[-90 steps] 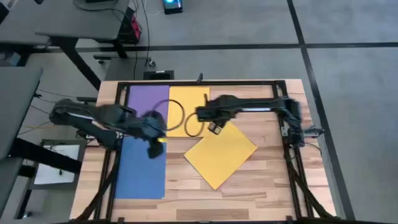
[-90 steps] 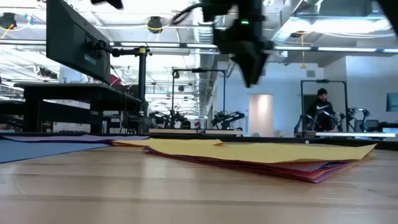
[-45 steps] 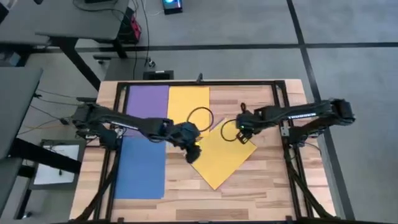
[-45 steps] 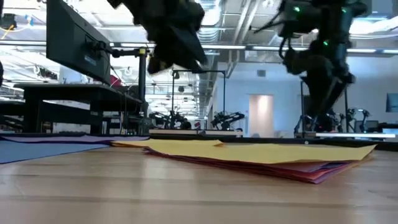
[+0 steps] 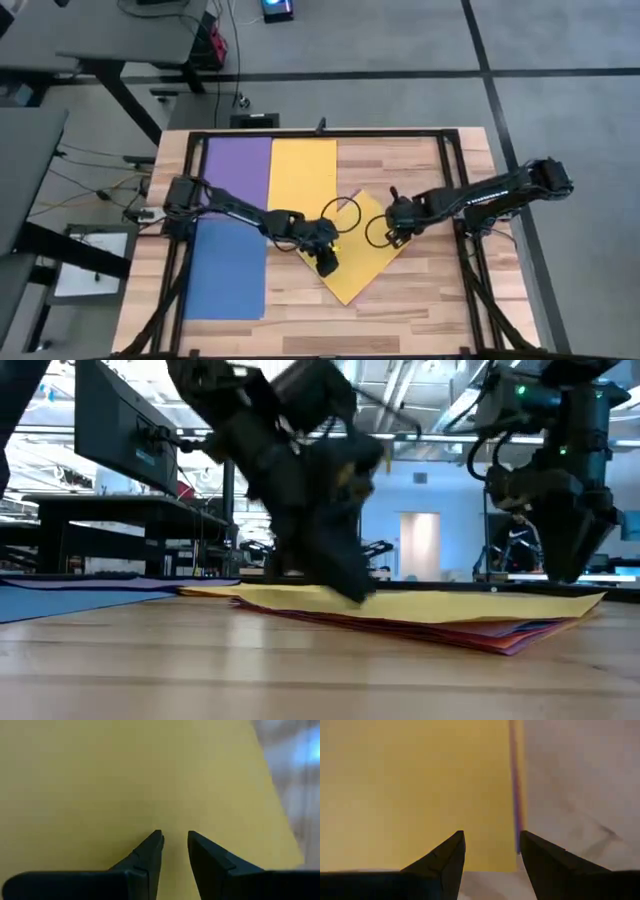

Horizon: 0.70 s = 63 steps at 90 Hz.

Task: Organize paper
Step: Stack the yellow paper on top of the yellow paper

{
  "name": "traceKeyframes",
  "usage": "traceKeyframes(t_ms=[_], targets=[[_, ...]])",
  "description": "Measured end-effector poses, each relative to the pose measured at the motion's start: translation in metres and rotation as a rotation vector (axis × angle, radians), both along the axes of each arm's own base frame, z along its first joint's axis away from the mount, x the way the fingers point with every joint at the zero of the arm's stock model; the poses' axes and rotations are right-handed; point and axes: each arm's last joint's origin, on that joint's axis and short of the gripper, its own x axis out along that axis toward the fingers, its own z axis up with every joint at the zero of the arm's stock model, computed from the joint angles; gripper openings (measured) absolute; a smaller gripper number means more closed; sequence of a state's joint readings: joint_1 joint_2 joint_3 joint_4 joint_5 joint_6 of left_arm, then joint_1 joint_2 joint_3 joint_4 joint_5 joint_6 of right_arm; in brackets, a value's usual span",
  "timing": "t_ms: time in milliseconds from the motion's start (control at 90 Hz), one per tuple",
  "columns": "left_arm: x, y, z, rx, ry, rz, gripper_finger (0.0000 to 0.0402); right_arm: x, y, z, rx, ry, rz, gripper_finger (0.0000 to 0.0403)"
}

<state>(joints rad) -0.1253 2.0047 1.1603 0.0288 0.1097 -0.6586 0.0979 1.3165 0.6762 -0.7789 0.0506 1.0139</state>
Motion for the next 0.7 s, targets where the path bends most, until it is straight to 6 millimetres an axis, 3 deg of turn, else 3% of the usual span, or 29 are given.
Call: traceKeyframes(t_ms=[344, 700], targets=[[-0.001, -0.001, -0.004, 0.018, 0.014, -0.014, 0.0082, 0.007, 0.010, -0.026, -0.006, 0.136, 0.033, 0.0177], [-0.001, -0.001, -0.004, 0.018, 0.015, -0.012, 0.0082, 0.009, 0.017, -0.023, 0.054, 0.104, 0.101, 0.0177]])
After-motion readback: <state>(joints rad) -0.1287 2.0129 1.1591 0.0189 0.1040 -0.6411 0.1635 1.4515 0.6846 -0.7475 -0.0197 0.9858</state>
